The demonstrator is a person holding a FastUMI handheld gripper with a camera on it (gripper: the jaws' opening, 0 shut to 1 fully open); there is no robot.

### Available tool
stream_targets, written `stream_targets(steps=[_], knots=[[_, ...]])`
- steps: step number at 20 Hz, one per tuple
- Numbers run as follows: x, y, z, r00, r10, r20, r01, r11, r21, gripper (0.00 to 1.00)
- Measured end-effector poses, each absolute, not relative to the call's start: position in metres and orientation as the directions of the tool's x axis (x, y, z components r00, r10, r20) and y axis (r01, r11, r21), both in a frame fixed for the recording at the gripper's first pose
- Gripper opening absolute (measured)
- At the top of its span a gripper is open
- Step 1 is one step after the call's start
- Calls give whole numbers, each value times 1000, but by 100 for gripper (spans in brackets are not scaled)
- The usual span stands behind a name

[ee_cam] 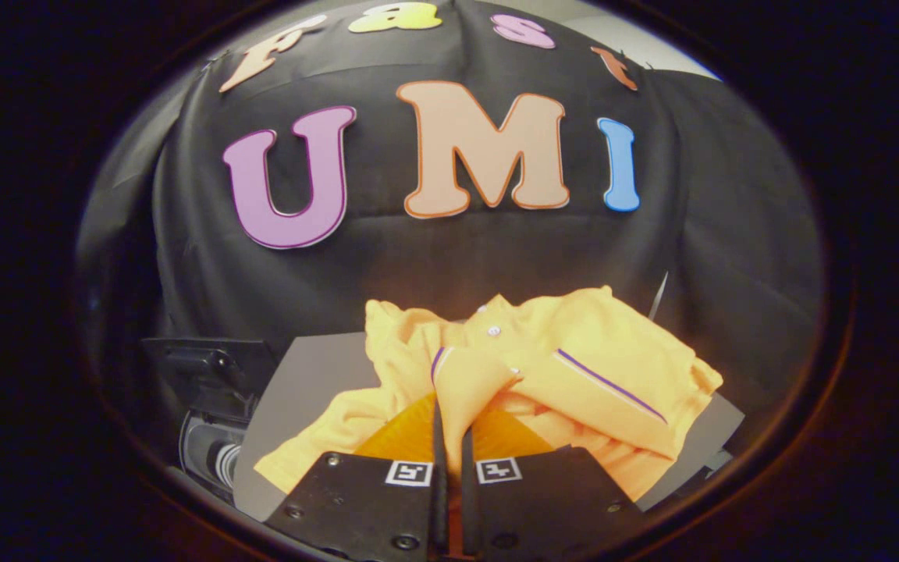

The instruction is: Put the clothes into the washing machine and then close the washing machine lid.

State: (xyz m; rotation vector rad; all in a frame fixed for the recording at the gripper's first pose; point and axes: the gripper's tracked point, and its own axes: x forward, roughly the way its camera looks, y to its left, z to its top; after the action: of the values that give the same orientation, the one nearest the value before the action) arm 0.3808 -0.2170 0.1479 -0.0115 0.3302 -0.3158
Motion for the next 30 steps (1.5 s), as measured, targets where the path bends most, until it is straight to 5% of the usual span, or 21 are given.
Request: stream_targets(steps=[15,30], knots=[[432,9,167,948,13,-317,-26,999,-37,7],[461,120,120,916,151,-371,-145,988,44,6]])
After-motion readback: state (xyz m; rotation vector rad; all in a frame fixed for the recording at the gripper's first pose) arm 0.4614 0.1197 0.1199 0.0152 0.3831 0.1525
